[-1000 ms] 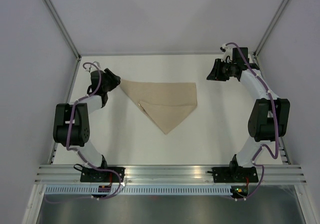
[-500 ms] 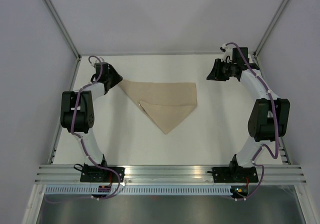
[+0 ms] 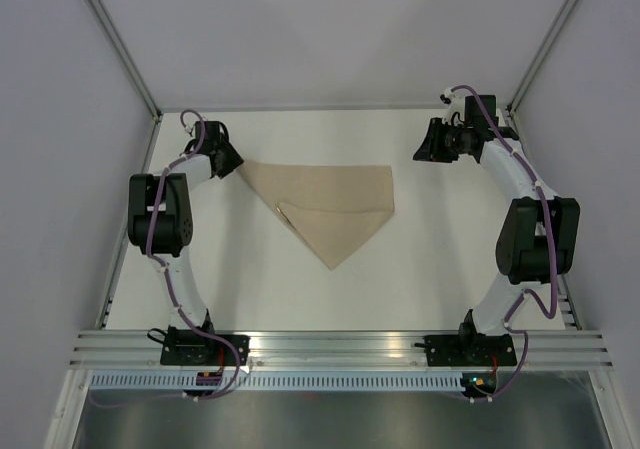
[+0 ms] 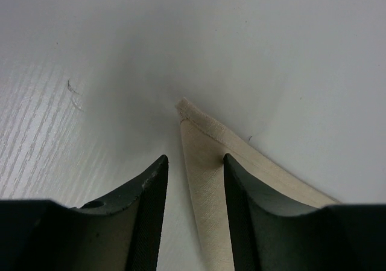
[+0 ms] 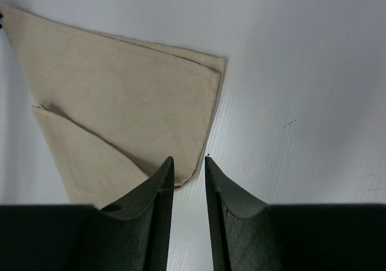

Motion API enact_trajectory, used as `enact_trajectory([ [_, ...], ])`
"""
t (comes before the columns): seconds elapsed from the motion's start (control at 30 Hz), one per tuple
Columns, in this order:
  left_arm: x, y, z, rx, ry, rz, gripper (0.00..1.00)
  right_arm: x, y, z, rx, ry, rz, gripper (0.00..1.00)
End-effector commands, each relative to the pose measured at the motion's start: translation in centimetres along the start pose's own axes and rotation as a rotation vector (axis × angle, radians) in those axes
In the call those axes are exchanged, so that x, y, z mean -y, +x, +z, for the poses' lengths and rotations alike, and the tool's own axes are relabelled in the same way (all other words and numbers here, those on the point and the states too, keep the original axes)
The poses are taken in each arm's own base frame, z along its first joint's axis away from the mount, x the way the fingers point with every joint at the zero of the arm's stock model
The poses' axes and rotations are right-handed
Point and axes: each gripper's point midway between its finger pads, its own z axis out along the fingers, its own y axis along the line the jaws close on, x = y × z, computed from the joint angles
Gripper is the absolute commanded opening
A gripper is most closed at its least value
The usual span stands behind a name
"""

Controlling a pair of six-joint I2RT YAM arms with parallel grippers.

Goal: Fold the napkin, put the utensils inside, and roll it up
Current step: Fold the napkin at the center of the board.

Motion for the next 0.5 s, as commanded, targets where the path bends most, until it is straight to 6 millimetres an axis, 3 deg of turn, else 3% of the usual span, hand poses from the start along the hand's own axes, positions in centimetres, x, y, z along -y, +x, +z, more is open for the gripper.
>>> enact_trajectory([
  [0.0, 0.31, -0.6, 0.45, -0.01, -0.026, -0.035, 0.46, -0.65, -0.69, -0.17, 0.013, -0.022, -0.008, 0.33],
  [0.33, 0.46, -0.67, 1.11, -0.037, -0.042, -0.036, 0.34, -0.48, -0.62, -0.08, 0.012, -0.02, -0.005, 0.33],
  [0.47, 0.46, -0.5, 0.96, -0.044, -0.039, -0.036, 0.22, -0.53, -0.54, -0.03, 0.01, -0.02, -0.004, 0.32],
])
